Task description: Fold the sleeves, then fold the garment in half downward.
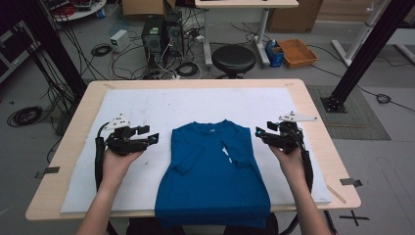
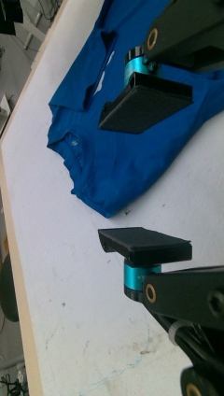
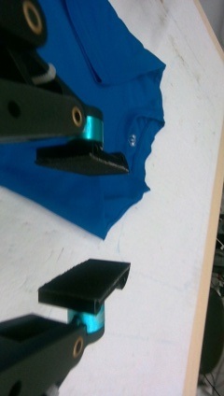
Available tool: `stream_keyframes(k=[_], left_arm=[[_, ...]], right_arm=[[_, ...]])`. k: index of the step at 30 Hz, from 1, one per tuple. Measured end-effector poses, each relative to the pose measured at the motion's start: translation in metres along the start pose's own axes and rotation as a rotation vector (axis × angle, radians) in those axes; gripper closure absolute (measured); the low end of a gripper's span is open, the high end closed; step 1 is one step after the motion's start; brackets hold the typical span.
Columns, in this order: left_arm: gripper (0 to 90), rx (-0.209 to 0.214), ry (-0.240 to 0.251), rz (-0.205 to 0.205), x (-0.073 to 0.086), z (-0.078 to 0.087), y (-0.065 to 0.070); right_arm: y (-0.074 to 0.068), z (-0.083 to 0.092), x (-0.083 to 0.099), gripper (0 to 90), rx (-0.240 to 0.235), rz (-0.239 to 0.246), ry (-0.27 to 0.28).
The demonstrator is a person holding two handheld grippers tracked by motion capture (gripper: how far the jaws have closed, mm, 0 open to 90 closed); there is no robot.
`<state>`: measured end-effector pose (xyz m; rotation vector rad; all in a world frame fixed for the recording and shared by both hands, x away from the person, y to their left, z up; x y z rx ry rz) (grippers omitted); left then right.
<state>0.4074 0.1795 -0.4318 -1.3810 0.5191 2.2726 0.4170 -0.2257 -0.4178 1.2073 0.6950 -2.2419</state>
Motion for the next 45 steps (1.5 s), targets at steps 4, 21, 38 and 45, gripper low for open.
stream_keyframes(k=[4,21,38,45], left_arm=[[40.7,0.003,0.005,-0.017,-0.001,-0.001,0.003],[39.1,-0.018,-0.004,-0.056,0.003,0.002,0.007],[39.2,-0.032,-0.068,0.009,0.0,-0.019,0.005],[39.7,-0.037,-0.12,0.061,-0.001,-0.053,0.005]], right_arm=[[0.007,0.007,0.003,39.2,0.012,-0.01,0.019],[0.029,0.018,0.001,32.2,0.028,-0.065,0.06],[0.033,0.001,-0.006,39.8,0.019,-0.079,0.064],[0.036,-0.025,-0.006,51.1,0.011,-0.081,0.025]])
Point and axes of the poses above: each handheld gripper's, and its own axes: z roughly backward along the jaws, x roughly out of its underside, y roughly to its right, the point moved 8 cm from there along -z, roughly forward along the jaws, and after that the axes turned 11 degrees about -x, right-handed, at the moved point
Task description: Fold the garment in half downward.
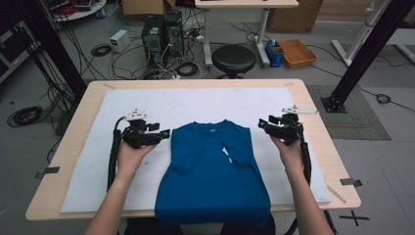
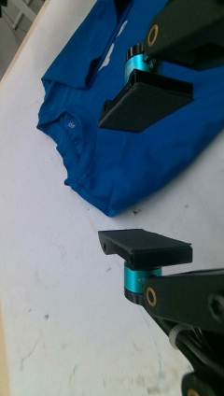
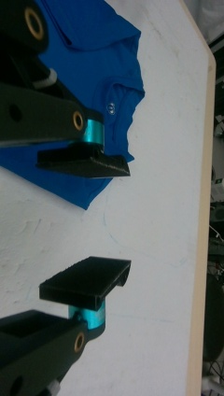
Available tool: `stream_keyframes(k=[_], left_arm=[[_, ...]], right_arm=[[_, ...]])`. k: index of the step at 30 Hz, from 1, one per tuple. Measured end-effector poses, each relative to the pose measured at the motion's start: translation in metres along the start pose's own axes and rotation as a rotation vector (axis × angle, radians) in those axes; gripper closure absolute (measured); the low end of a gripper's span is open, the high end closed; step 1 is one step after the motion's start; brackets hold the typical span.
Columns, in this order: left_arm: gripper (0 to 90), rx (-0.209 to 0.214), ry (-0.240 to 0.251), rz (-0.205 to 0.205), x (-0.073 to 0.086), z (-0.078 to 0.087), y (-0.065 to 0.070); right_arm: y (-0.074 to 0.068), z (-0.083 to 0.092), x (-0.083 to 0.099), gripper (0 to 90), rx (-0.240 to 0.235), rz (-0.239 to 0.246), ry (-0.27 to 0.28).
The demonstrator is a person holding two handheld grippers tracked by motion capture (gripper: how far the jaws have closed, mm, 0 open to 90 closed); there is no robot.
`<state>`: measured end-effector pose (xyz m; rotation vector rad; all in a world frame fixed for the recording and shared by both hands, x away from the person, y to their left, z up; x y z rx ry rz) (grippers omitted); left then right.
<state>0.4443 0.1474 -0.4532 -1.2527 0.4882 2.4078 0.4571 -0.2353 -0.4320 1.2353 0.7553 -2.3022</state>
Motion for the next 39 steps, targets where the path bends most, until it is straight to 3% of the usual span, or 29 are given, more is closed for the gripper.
stream_keyframes(k=[5,7,9,13,17,20,23,27,32,33,34,37,39], left_arm=[[41.0,-0.024,-0.052,0.005,0.0,-0.025,0.001],[42.0,-0.025,-0.052,0.005,-0.001,-0.031,0.001],[45.5,-0.027,-0.049,0.007,-0.002,-0.037,0.001],[46.8,-0.048,-0.094,-0.01,-0.006,-0.05,0.003],[49.0,-0.076,-0.155,-0.009,-0.006,-0.062,0.002],[49.6,-0.08,-0.179,-0.013,-0.001,-0.07,0.003],[51.8,-0.096,-0.195,-0.028,0.004,-0.075,0.003],[60.5,-0.095,-0.195,-0.053,0.004,-0.075,0.005],[69.3,-0.164,-0.194,-0.132,0.004,-0.077,0.009],[80.2,-0.159,-0.197,-0.145,0.004,-0.076,0.009],[80.2,-0.145,-0.196,-0.146,0.004,-0.077,0.011],[84.9,-0.155,-0.191,-0.168,0.004,-0.077,0.012],[85.7,-0.151,-0.184,-0.162,0.003,-0.077,0.012]], right_arm=[[0.002,-0.025,0.004,57.7,0.009,-0.002,-0.055],[0.002,-0.034,0.007,59.5,0.012,-0.006,-0.09],[0.005,-0.043,0.01,60.4,0.021,-0.023,-0.115],[0.007,-0.06,0.016,62.2,0.032,-0.047,-0.169],[0.005,-0.077,0.022,63.8,0.074,-0.015,-0.24],[0.004,-0.082,0.022,64.3,0.083,-0.002,-0.246],[0.007,-0.088,0.029,64.6,0.096,0.012,-0.29],[0.004,-0.092,0.028,68.3,0.083,0.045,-0.293],[-0.001,-0.096,0.029,80.9,0.072,0.085,-0.309],[-0.002,-0.096,0.028,83.2,0.075,0.092,-0.307],[-0.002,-0.096,0.028,83.2,0.075,0.092,-0.307],[-0.002,-0.096,0.027,84.8,0.077,0.077,-0.294],[-0.002,-0.094,0.025,85.0,0.073,0.065,-0.272]])
Point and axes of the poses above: each handheld gripper's, and its own axes: z roughly backward along the jaws, x roughly out of its underside, y roughly to its right, the point moved 8 cm from there along -z, roughly forward along the jaws, and after that the axes turned 11 degrees about -x, right-handed, at the moved point
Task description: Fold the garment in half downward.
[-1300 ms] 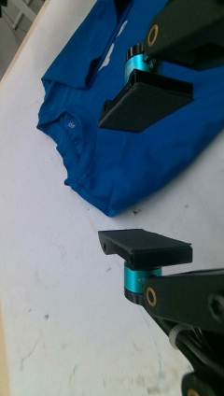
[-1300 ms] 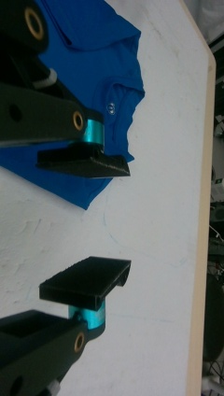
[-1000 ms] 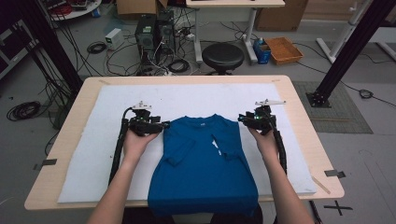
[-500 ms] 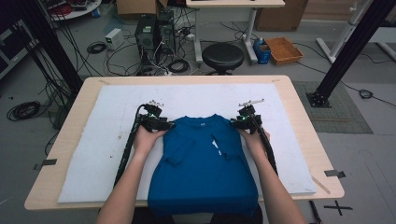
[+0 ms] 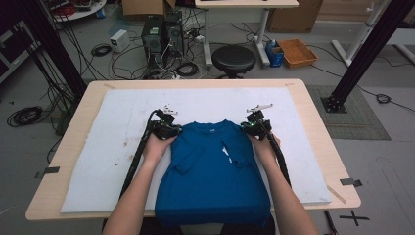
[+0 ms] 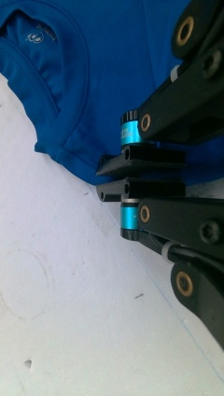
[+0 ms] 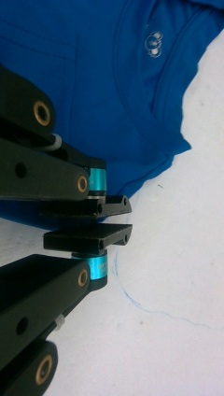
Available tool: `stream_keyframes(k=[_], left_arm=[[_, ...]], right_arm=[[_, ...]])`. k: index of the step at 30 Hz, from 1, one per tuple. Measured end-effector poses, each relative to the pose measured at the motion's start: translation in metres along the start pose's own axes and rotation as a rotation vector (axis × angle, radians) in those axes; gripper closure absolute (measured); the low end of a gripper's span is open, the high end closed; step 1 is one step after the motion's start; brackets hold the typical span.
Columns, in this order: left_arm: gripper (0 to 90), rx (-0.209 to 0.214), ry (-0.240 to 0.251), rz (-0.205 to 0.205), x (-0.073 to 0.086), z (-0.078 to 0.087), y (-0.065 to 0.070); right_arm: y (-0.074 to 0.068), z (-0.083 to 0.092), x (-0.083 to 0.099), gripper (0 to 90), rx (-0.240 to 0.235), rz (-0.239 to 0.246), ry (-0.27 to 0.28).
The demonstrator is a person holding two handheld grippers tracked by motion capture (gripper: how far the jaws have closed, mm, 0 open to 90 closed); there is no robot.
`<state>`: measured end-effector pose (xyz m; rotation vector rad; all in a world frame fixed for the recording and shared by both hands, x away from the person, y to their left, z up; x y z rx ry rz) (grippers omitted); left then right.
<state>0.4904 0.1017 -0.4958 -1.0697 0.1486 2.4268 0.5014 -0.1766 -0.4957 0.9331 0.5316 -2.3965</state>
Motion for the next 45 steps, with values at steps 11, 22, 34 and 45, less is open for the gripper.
stream_keyframes(k=[11,22,34,45], left_arm=[[86.3,0.041,0.083,0.063,-0.013,0.008,-0.014],[85.0,0.032,0.054,0.068,-0.008,0.0,-0.012],[86.3,0.025,0.034,0.047,-0.005,-0.006,-0.011],[86.6,0.061,0.171,0.021,-0.023,0.037,-0.008]], right_arm=[[0.0,0.012,-0.024,85.0,-0.053,-0.047,0.101],[0.001,-0.004,-0.023,70.9,-0.003,-0.022,0.044],[-0.008,-0.024,-0.018,90.0,-0.009,0.064,-0.034],[-0.018,0.024,-0.033,90.0,-0.098,0.026,0.161]])
Point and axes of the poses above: each handheld gripper's, and its own axes: z roughly backward along the jaws, x roughly out of its underside, y roughly to its right, the point moved 8 cm from there along -z, roughly forward along the jaws, and after that the axes turned 11 degrees about -x, right-handed, at the moved point
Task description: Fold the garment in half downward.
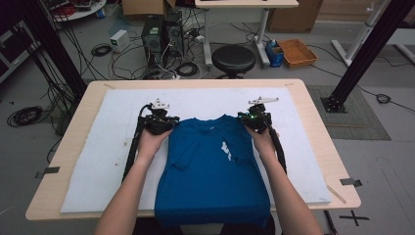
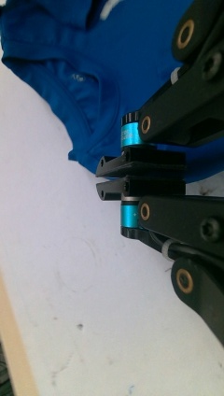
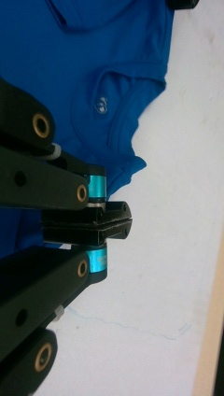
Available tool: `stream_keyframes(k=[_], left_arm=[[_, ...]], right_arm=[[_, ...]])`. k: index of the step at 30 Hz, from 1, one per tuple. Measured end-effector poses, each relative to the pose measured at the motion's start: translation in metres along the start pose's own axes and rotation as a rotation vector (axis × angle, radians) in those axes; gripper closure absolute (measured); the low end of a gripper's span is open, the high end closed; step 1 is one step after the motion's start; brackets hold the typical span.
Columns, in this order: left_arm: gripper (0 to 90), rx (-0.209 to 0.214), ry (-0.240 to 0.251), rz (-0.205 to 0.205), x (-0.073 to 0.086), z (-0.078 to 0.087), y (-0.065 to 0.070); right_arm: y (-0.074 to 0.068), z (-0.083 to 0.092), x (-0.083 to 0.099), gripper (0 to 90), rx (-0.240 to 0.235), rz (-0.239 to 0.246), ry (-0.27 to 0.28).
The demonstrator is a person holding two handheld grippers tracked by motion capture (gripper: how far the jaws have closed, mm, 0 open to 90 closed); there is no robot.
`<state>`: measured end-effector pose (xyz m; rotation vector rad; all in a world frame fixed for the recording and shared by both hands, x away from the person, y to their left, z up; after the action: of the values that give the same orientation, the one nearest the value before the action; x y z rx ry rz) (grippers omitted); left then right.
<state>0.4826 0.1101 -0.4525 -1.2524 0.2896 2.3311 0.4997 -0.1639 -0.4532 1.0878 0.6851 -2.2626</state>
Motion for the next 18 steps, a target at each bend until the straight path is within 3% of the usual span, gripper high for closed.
stream_keyframes(k=[7,10,11,15,18], left_arm=[[86.6,0.032,0.058,-0.089,-0.001,0.036,0.022],[86.6,0.044,0.087,-0.139,0.003,0.053,0.032],[86.6,0.052,0.101,-0.152,0.005,0.06,0.036],[86.6,0.086,0.15,-0.22,0.021,0.087,0.055],[86.5,0.121,0.162,-0.297,0.04,0.106,0.068]], right_arm=[[-0.02,0.031,0.007,90.0,-0.042,0.018,0.063],[-0.034,0.046,0.011,90.0,-0.06,0.063,0.077],[-0.044,0.057,0.017,90.0,-0.068,0.093,0.08],[-0.059,0.073,0.031,90.0,-0.079,0.126,0.088],[-0.074,0.091,0.052,90.0,-0.088,0.162,0.071]])
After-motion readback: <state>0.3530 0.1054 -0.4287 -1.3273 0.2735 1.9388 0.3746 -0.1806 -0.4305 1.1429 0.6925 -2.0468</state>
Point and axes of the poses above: each handheld gripper's, and its own axes: z roughly backward along the jaws, x roughly out of its underside, y roughly to its right, the point moved 8 cm from there along -z, roughly forward along the jaws, and after that the axes turned 11 degrees about -x, right-handed, at the moved point
